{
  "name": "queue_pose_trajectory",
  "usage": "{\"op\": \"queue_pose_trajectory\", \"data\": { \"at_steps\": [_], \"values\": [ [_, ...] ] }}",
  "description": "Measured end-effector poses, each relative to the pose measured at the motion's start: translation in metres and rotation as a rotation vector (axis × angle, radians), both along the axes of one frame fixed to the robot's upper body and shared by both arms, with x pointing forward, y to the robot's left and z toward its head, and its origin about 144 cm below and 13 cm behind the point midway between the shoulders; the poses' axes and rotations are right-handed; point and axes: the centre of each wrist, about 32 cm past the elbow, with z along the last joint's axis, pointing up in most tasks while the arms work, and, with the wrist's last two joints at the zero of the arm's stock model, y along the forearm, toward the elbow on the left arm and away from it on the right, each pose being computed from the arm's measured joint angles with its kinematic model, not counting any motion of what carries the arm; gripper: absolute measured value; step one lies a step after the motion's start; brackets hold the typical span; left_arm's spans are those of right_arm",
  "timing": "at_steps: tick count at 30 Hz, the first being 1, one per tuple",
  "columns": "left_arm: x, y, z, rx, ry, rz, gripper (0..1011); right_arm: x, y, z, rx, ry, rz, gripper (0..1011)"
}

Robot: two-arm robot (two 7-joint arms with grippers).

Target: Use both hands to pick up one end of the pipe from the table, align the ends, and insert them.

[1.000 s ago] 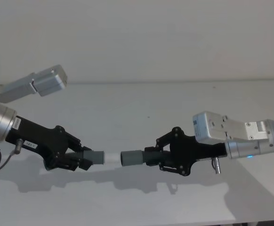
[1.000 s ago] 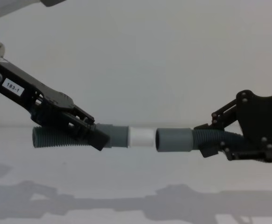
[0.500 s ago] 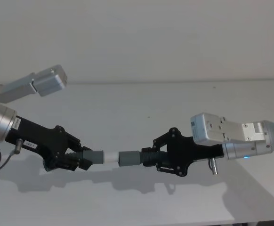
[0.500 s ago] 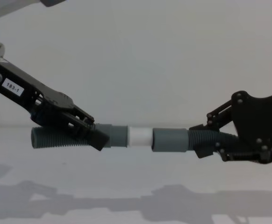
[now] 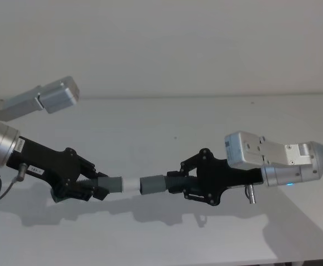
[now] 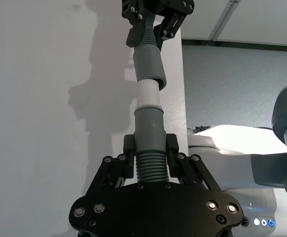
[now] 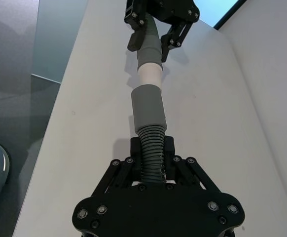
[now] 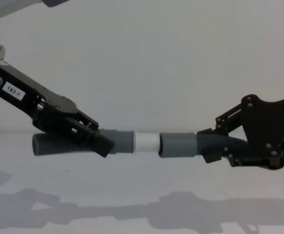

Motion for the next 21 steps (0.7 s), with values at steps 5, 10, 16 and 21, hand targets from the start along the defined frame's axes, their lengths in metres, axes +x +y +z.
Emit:
{"op": "queue_pose_trajectory", "data": {
  "at_steps": [5, 10, 16, 21],
  "values": [
    [0.0, 0.0, 0.0, 0.0, 0.0, 0.0, 344, 0.0006, -0.0008, 0.0, 0.002, 0.0, -0.004, 229],
    [0.0, 0.0, 0.0001, 0.0, 0.0, 0.0, 344, 0.0013, -0.0019, 0.0002, 0.004, 0.002, -0.009, 229],
    [0.0, 0.0002, 0.0, 0.0, 0.0, 0.0, 344, 0.0019, -0.0039, 0.001, 0.005, 0.006, -0.013, 229],
    [0.0, 0.0002, 0.0, 0.0, 0.0, 0.0, 344, 0.0019, -0.0054, 0.0013, 0.003, 0.012, -0.014, 229]
  ]
}}
